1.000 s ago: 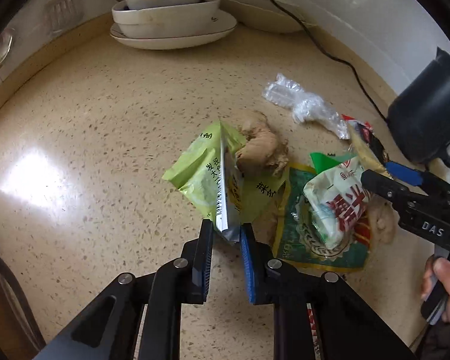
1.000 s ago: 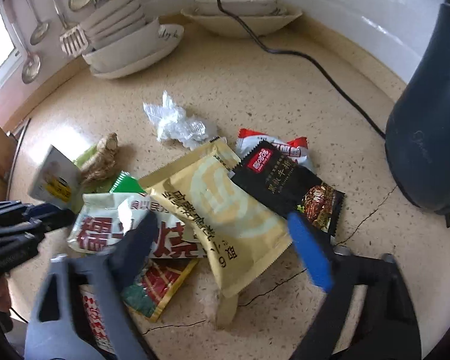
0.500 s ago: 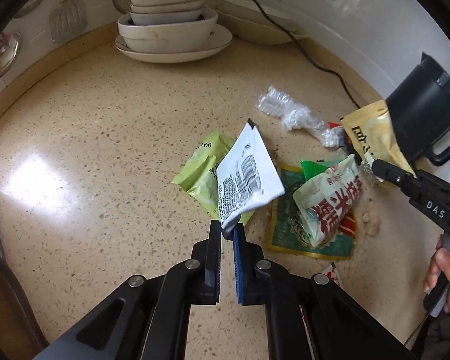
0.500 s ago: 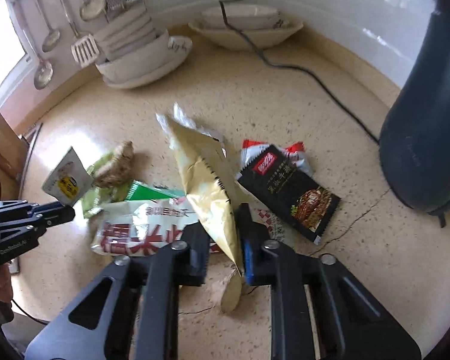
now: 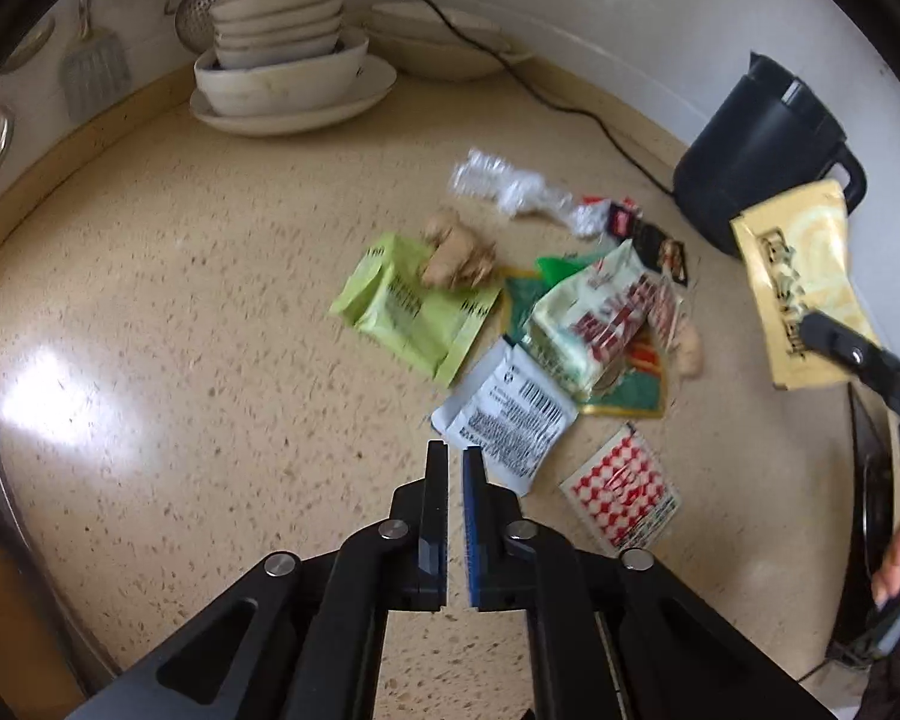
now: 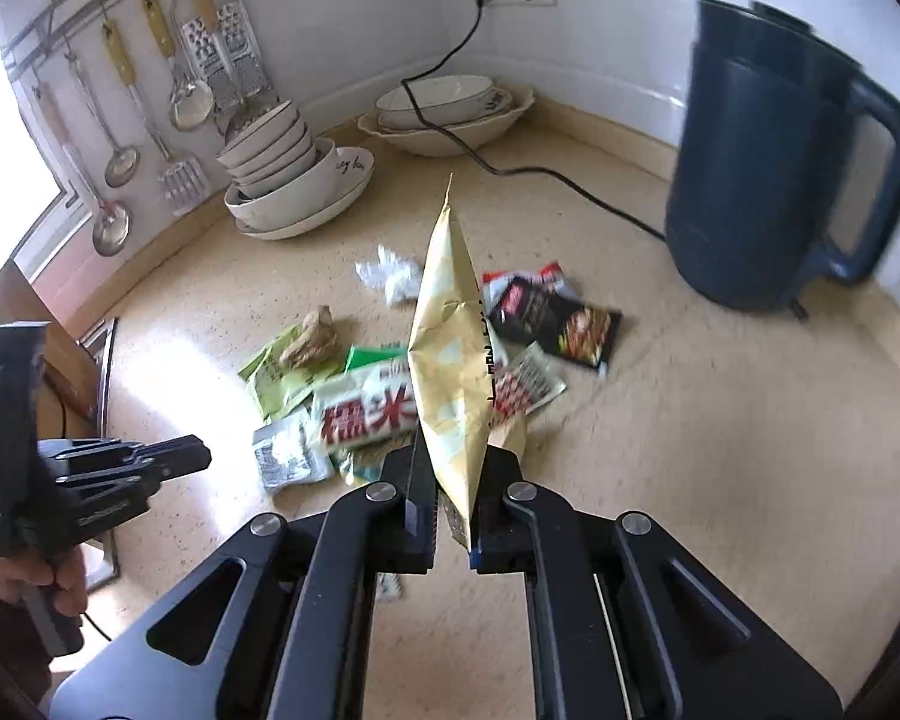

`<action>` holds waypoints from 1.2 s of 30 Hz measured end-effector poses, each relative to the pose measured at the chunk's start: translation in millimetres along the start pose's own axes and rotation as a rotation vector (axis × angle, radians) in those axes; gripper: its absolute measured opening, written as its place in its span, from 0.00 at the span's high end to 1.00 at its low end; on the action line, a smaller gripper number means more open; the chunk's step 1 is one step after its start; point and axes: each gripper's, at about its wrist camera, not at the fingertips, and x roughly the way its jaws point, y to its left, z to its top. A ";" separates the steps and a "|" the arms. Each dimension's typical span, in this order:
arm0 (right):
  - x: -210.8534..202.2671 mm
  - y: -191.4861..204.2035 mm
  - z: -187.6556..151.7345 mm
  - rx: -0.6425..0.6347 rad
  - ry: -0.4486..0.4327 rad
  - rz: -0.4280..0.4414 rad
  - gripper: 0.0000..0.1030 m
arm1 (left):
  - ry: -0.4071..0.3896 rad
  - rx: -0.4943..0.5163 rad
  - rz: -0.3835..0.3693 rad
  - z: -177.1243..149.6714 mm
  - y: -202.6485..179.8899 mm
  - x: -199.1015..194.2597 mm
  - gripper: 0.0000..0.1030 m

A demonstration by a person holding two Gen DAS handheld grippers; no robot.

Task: Collect trash
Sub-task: 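Grasp the white wrapper with the left gripper while the right grasps the yellow packet, then lift the yellow packet with the right gripper while the left regrasps the white wrapper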

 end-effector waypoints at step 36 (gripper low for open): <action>37.7 -10.6 -24.5 0.030 0.079 0.131 0.93 | 0.022 0.091 0.067 12.4 -28.2 52.2 0.85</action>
